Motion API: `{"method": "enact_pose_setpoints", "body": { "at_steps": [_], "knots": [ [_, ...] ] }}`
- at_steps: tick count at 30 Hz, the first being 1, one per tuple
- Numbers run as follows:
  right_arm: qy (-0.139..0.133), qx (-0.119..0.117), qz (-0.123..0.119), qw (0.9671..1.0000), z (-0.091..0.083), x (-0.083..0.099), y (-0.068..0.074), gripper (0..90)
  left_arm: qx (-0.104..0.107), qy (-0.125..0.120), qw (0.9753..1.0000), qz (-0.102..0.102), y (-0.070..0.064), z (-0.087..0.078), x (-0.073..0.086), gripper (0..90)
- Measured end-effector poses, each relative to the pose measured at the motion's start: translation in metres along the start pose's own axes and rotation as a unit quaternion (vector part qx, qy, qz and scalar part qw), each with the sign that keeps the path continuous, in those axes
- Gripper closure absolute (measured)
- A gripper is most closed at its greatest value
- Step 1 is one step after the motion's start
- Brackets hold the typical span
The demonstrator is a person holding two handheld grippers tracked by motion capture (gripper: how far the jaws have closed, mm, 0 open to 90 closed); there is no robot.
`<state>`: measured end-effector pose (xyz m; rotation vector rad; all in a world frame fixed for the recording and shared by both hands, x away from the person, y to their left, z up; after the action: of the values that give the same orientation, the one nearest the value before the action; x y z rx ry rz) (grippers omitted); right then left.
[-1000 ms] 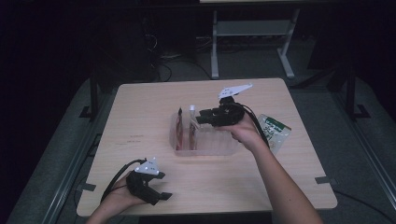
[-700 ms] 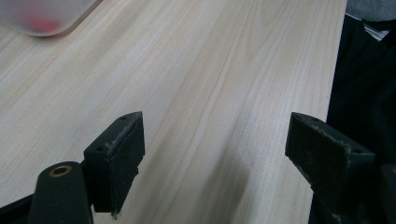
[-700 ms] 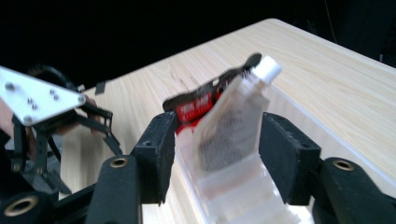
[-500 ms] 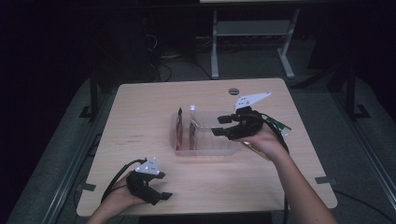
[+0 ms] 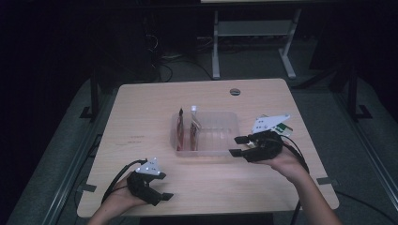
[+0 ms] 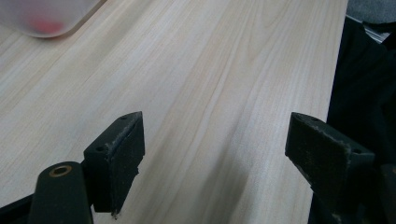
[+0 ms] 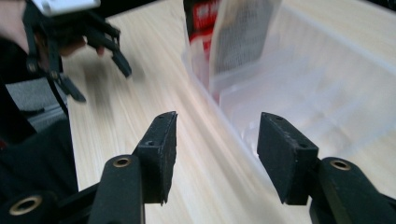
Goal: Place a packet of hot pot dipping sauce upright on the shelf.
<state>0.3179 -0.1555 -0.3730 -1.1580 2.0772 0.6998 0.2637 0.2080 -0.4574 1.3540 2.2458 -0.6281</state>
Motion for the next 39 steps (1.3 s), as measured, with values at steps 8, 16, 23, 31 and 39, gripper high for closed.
{"method": "enact_pose_setpoints", "body": {
  "at_steps": [8, 16, 23, 31, 39],
  "knots": [
    [0.025, 0.031, 0.028, 0.9988, -0.008, 0.038, -0.015, 53.4, -0.002, 0.001, 1.0000, 0.004, 0.000, -0.001, 0.000, 19.6],
    [0.042, 0.071, 0.061, 0.9948, -0.017, 0.058, -0.042, 75.9, 0.000, 0.003, 1.0000, 0.003, 0.000, -0.001, 0.001, 19.7],
    [0.038, 0.120, 0.089, 0.9881, -0.021, 0.067, -0.074, 89.7, 0.001, 0.007, 1.0000, 0.002, -0.001, 0.000, 0.000, 19.7],
    [0.058, 0.144, 0.119, 0.9806, -0.005, 0.076, -0.110, 89.7, 0.003, 0.011, 0.9999, 0.005, 0.000, 0.002, 0.000, 19.7],
    [0.085, 0.169, 0.137, 0.9722, 0.014, 0.083, -0.134, 89.7, 0.003, 0.011, 0.9999, 0.002, 0.000, 0.002, 0.000, 19.7]
  ]
}}
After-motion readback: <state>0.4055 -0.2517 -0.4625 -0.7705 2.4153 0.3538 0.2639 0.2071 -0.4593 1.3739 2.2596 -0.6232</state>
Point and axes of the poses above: each handheld gripper's, and its own axes: z roughly forward along the jaws, x roughly out of its underside, y roughly to its left, the point moved 2 cm from there along z, roughly forward along the jaws, and after that the axes turned 4 degrees about y, right-handed, at the moved point
